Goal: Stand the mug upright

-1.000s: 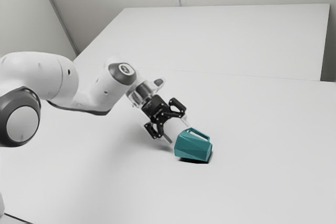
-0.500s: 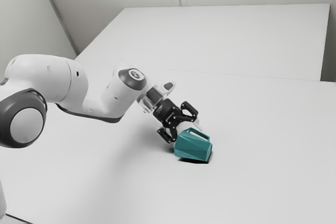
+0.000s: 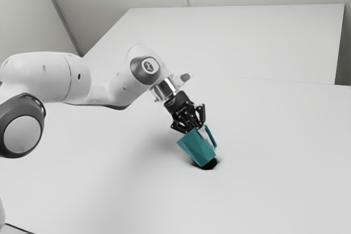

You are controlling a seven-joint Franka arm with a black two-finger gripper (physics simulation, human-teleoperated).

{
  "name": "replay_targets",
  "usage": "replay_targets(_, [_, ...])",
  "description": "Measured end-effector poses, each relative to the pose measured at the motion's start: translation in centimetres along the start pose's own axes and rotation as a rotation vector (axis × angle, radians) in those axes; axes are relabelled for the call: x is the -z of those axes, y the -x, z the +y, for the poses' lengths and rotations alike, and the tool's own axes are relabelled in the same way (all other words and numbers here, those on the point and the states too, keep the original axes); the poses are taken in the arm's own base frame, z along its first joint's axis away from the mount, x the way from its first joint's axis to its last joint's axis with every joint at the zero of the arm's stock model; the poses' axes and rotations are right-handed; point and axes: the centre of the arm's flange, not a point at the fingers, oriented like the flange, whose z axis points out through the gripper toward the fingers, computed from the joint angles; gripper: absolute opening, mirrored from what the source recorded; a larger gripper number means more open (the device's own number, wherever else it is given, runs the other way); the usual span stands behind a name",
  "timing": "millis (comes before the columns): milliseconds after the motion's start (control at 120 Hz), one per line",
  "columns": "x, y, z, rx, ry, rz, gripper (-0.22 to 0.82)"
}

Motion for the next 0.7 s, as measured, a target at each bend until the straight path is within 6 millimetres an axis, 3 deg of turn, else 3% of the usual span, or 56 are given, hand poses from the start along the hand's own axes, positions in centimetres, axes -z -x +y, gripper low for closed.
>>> replay_targets(133, [-0.3, 1.2, 2.3, -0.012, -0.017, -0.001, -0.16])
replay_targets(450, [-0.3, 2.3, 3.8, -0.005, -0.087, 0.027, -0.18])
replay_targets(700, [3.6, 6.3, 7.7, -0.17, -0.359, 0.206, -0.18])
